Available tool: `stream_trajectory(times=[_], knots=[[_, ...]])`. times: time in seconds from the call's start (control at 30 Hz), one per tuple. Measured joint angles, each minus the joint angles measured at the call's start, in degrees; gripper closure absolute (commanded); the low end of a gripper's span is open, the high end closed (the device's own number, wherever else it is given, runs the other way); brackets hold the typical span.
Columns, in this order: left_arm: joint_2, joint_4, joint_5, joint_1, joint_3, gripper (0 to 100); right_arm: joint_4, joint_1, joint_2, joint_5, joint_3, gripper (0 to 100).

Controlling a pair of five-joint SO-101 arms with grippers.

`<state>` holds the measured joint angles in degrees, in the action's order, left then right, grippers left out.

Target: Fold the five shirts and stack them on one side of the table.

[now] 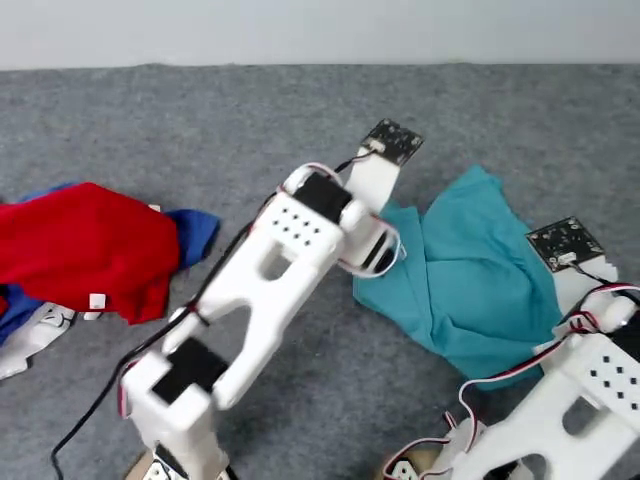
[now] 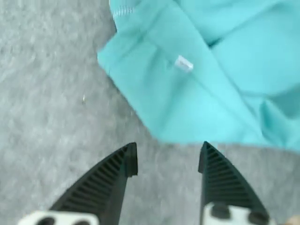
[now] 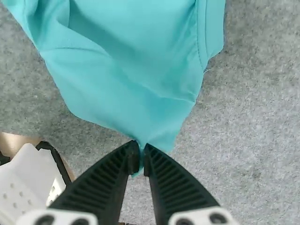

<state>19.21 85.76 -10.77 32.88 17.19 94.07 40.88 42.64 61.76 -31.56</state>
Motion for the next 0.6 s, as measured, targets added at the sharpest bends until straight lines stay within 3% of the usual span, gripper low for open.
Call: stream_trajectory(times=[0.33,0.6], knots=[[24.09,0.0,-0.35,1.49,27.78,78,0.35,0.0,0.0,0.0,0.0,99.0],[38.33,0.0,-0.35,1.49,43.08,78,0.62,0.0,0.0,0.0,0.0,99.0]])
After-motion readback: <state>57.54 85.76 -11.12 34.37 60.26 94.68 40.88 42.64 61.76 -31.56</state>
